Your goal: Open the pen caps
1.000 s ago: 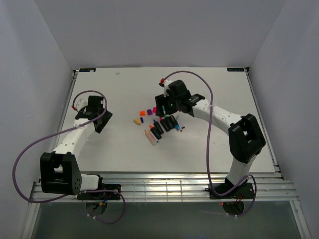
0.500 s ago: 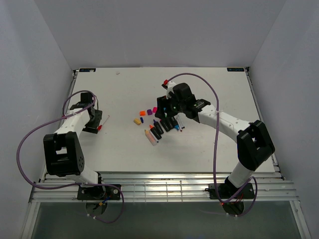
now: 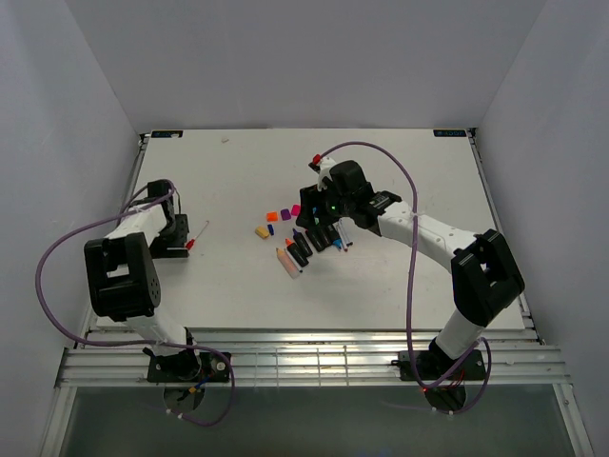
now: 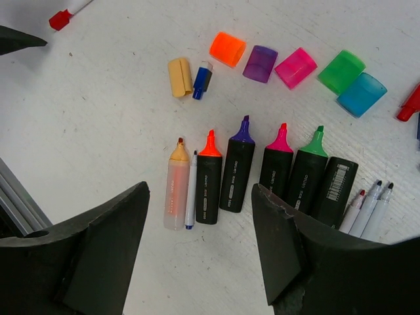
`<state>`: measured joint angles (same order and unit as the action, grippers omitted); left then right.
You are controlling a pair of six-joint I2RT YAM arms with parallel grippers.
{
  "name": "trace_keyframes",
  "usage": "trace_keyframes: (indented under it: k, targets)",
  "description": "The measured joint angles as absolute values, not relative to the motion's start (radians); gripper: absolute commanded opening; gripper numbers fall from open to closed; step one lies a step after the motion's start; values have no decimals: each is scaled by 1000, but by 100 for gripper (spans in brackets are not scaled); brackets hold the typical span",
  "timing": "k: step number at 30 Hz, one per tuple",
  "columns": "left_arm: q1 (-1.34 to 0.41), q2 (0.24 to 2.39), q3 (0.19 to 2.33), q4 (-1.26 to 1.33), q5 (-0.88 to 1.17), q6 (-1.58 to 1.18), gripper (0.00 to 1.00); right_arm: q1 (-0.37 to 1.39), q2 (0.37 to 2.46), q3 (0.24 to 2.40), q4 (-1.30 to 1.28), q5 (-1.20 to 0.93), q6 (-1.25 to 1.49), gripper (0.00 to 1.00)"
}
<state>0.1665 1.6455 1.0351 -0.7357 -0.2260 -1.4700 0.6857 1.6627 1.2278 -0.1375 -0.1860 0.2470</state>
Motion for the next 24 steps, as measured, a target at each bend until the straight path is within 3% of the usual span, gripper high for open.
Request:
trace_keyframes:
  k: [8, 14, 20, 24]
  targets:
    - [167, 1706, 1036, -726, -157, -1519, 78, 686, 1663, 1226, -130, -184, 246, 69]
    - [168, 1707, 1036, -728, -155, -1532, 72, 686, 1662, 1207, -126, -178, 243, 69]
    - [168, 1713, 1037, -747, -170, -1537, 52, 686, 1652, 1197, -124, -165, 237, 69]
    - [170, 1732, 1060, -777, -183, -1539, 50, 686, 1627, 1185, -123, -150, 230, 70]
